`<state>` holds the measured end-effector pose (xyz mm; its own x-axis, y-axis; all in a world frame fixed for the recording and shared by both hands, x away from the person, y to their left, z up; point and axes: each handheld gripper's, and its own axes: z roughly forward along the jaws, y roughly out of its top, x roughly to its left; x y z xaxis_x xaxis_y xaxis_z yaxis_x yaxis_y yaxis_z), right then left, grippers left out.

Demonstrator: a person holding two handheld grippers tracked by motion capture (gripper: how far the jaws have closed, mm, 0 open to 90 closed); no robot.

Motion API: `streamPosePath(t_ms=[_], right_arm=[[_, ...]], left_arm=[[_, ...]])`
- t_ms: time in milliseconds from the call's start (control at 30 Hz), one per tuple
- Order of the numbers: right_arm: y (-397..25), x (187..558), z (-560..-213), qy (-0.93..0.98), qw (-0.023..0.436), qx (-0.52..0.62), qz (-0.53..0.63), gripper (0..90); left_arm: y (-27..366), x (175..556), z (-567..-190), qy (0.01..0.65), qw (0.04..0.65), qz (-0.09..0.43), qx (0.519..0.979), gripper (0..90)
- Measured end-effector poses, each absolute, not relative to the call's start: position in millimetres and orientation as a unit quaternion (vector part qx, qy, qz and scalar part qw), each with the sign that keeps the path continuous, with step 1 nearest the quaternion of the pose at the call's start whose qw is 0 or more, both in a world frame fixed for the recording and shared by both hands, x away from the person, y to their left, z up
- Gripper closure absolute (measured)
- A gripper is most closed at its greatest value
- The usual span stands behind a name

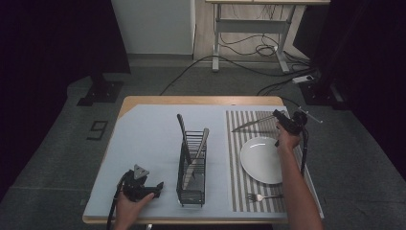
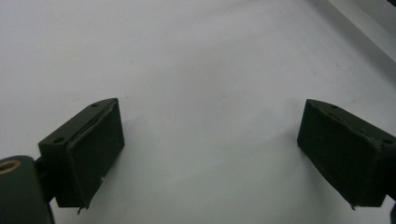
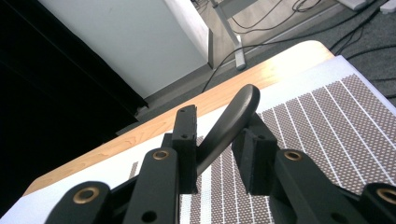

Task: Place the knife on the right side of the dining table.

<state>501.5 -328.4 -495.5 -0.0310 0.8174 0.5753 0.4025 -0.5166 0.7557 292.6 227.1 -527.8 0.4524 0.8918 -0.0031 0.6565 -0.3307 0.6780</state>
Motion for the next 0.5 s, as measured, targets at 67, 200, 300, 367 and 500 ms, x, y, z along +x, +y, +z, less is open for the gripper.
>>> streamPosePath(t_ms=[67, 200, 300, 367, 500], right_arm=[[-329, 502, -498, 0.450, 0.184, 0.677, 0.553, 71.1], [-330, 502, -501, 0.442, 0.181, 0.686, 0.548, 70.6], [-331, 502, -505, 0.437, 0.178, 0.694, 0.544, 69.9], [-333, 502, -508, 0.433, 0.173, 0.699, 0.543, 69.8], [-336, 503, -514, 0.424, 0.161, 0.712, 0.537, 69.2]], left_arm=[[227, 293, -528, 0.488, 0.311, 0.189, 0.793, 6.7], [227, 293, -528, 0.488, 0.311, 0.189, 0.793, 6.7], [227, 293, -528, 0.488, 0.311, 0.189, 0.793, 6.7], [227, 293, -528, 0.488, 0.311, 0.189, 0.793, 6.7], [227, 293, -528, 0.488, 0.311, 0.189, 0.793, 6.7]])
